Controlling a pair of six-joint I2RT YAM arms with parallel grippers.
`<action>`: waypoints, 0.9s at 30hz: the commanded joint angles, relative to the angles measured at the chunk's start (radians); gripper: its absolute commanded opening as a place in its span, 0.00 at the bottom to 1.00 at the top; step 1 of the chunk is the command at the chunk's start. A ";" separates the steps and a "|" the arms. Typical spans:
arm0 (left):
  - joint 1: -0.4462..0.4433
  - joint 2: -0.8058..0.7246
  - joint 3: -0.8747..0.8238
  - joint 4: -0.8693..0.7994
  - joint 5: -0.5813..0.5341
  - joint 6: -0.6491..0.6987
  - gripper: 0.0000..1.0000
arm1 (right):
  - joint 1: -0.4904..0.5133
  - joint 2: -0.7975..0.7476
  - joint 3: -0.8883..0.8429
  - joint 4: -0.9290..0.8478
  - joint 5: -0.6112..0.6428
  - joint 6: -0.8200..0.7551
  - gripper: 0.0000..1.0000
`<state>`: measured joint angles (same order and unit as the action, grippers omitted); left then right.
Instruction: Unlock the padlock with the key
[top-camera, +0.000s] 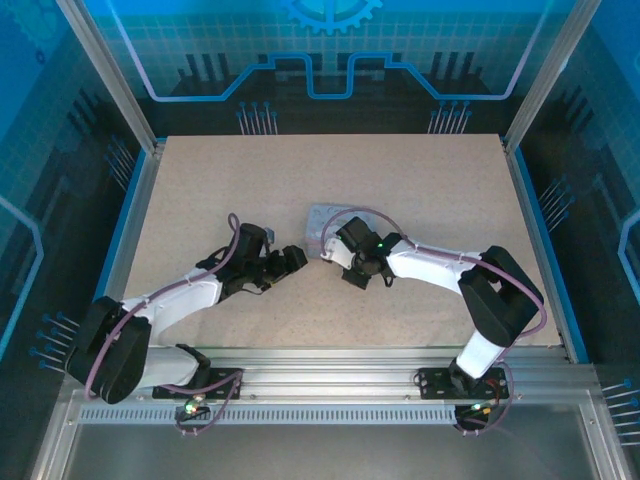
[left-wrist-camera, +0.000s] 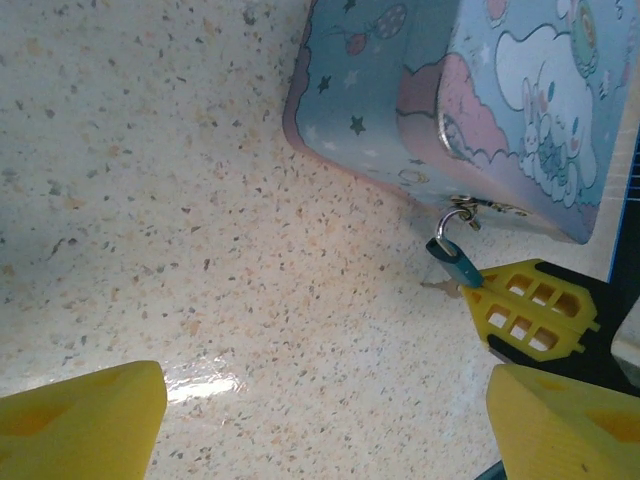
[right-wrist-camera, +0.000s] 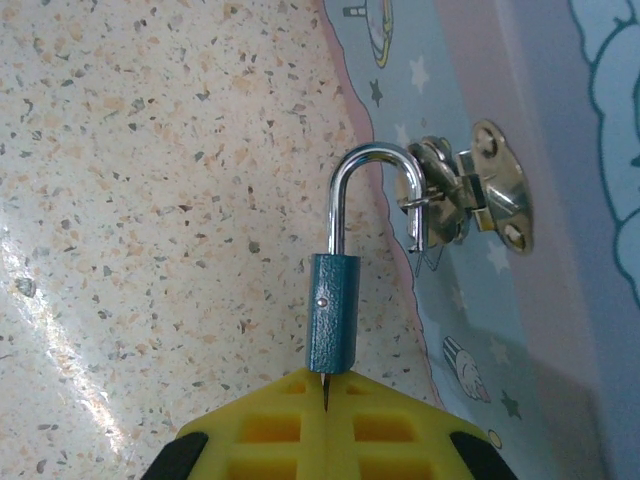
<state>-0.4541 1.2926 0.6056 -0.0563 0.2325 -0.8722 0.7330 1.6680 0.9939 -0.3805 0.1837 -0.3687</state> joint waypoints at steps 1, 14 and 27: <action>0.008 0.017 0.011 -0.034 0.030 0.022 0.85 | 0.015 -0.004 0.019 0.010 0.007 -0.022 0.00; 0.008 0.027 0.014 -0.033 0.030 0.021 0.91 | 0.023 0.015 0.046 0.025 -0.017 -0.065 0.00; 0.008 0.002 0.013 -0.067 0.014 0.029 0.91 | 0.024 0.010 0.024 0.016 -0.023 -0.069 0.00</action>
<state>-0.4541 1.3098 0.6060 -0.0929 0.2432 -0.8612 0.7406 1.6768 1.0157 -0.3721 0.1795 -0.4278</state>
